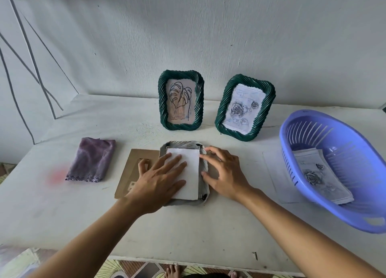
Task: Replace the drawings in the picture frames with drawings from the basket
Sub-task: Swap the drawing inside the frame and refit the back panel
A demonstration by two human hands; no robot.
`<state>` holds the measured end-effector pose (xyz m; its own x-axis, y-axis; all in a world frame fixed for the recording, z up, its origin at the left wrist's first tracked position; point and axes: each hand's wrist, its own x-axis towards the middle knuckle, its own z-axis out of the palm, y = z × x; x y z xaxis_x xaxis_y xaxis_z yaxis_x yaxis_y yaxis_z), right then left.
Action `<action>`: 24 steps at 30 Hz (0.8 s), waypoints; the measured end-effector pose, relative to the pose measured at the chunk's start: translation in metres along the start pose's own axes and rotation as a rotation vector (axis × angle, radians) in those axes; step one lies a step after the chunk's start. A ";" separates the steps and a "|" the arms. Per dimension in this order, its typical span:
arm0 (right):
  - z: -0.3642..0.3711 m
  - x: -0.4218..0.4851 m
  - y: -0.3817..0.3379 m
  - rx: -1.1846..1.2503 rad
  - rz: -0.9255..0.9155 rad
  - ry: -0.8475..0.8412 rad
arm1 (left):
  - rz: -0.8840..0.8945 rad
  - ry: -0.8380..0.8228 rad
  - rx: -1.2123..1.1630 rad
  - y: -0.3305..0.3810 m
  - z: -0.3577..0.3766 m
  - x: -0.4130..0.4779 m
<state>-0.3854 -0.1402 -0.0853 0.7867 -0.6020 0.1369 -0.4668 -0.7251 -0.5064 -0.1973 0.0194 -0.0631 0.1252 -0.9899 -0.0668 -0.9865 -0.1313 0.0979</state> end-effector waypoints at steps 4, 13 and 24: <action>0.001 0.001 0.003 0.003 -0.018 0.033 | -0.055 0.023 -0.017 0.010 -0.001 0.003; 0.002 -0.002 0.001 -0.055 -0.051 0.000 | -0.092 0.046 0.043 0.008 0.003 0.002; 0.002 -0.001 0.002 -0.061 -0.041 -0.008 | -0.044 -0.089 -0.076 -0.013 0.000 0.006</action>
<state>-0.3865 -0.1401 -0.0885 0.8088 -0.5686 0.1500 -0.4572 -0.7684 -0.4478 -0.1841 0.0153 -0.0647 0.1548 -0.9748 -0.1604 -0.9690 -0.1815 0.1677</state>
